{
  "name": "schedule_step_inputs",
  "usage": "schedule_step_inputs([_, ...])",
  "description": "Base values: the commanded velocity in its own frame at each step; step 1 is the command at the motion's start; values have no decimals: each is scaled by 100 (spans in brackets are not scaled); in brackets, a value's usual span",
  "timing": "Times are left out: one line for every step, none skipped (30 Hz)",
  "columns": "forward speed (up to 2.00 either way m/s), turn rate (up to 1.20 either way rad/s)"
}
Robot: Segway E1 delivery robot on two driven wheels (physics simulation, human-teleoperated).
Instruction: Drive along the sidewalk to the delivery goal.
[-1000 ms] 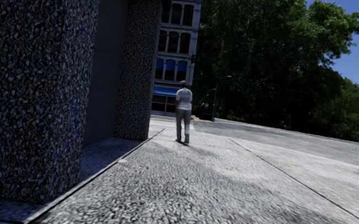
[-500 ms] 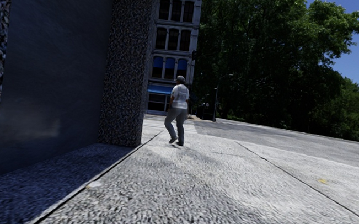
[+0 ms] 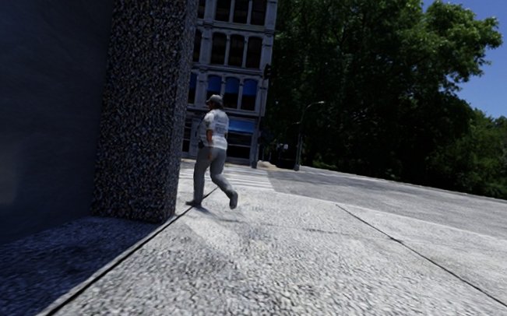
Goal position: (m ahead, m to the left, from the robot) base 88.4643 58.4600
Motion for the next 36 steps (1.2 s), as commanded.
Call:
schedule_step_inputs([200,0])
schedule_step_inputs([200,0])
schedule_step_inputs([200,0])
schedule_step_inputs([200,0])
schedule_step_inputs([200,0])
schedule_step_inputs([200,0])
schedule_step_inputs([200,0])
schedule_step_inputs([200,0])
schedule_step_inputs([200,0])
schedule_step_inputs([200,0])
schedule_step_inputs([200,0])
schedule_step_inputs([200,0])
schedule_step_inputs([200,0])
schedule_step_inputs([200,0])
schedule_step_inputs([200,0])
schedule_step_inputs([200,0])
schedule_step_inputs([200,0])
schedule_step_inputs([200,0])
schedule_step_inputs([200,0])
schedule_step_inputs([200,0])
schedule_step_inputs([200,0])
schedule_step_inputs([200,0])
schedule_step_inputs([200,0])
schedule_step_inputs([200,0])
schedule_step_inputs([200,0])
schedule_step_inputs([200,0])
schedule_step_inputs([200,0])
schedule_step_inputs([200,0])
schedule_step_inputs([200,0])
schedule_step_inputs([200,0])
schedule_step_inputs([200,0])
schedule_step_inputs([200,0])
schedule_step_inputs([200,0])
schedule_step_inputs([200,0])
schedule_step_inputs([200,0])
schedule_step_inputs([200,3])
